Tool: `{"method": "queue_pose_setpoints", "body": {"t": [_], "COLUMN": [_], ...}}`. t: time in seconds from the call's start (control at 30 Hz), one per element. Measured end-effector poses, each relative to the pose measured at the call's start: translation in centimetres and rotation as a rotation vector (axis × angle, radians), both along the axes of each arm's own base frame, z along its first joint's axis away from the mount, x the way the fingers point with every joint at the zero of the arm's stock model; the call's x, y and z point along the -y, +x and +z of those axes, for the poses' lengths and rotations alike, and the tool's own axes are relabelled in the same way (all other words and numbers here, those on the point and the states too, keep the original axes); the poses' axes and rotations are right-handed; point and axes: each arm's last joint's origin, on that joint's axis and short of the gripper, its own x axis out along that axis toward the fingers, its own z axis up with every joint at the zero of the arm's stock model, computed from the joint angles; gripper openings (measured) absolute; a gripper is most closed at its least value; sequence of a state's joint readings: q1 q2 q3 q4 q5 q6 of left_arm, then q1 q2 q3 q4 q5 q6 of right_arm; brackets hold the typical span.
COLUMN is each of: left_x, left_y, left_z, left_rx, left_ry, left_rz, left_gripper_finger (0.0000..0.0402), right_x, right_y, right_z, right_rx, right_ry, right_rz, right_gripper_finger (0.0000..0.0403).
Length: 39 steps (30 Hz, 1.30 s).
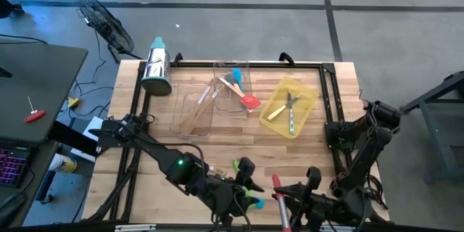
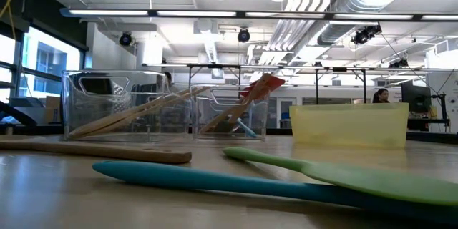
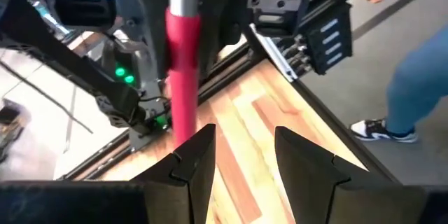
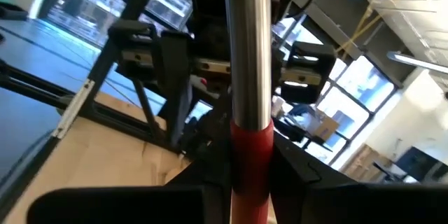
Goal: Pick & Place Kitchen Items
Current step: Put the red serving spoon into the left transparent bin
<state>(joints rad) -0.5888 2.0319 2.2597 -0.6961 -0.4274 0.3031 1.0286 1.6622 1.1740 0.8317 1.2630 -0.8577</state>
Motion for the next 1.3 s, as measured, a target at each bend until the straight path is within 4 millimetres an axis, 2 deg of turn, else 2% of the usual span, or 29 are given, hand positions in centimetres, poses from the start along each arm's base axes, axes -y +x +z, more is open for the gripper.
{"method": "queue_pose_setpoints", "body": {"t": [0.23, 0.53, 0.83, 1.3], "left_x": [-0.2, -0.2, 0.2, 0.9], "left_y": [0.0, 0.0, -0.2, -0.7], "left_z": [0.0, -0.1, 0.0, 0.0], "left_rx": [0.009, 0.001, 0.005, 0.010], "left_ry": [0.003, -0.017, -0.017, -0.020], "left_rz": [0.058, 0.072, 0.067, 0.052], "left_gripper_finger": [0.0143, 0.0143, 0.0143, 0.0143], "right_x": [1.0, 2.4, 3.5, 4.6], "right_y": [1.3, 2.2, 3.2, 4.5], "right_z": [-0.6, -1.2, -2.5, -3.0], "right_rx": [-0.038, -0.119, -0.198, -0.242], "right_ry": [0.044, 0.139, 0.217, 0.257], "right_rz": [0.112, 0.168, 0.165, 0.179], "right_gripper_finger": [0.0051, 0.0051, 0.0051, 0.0051]}}
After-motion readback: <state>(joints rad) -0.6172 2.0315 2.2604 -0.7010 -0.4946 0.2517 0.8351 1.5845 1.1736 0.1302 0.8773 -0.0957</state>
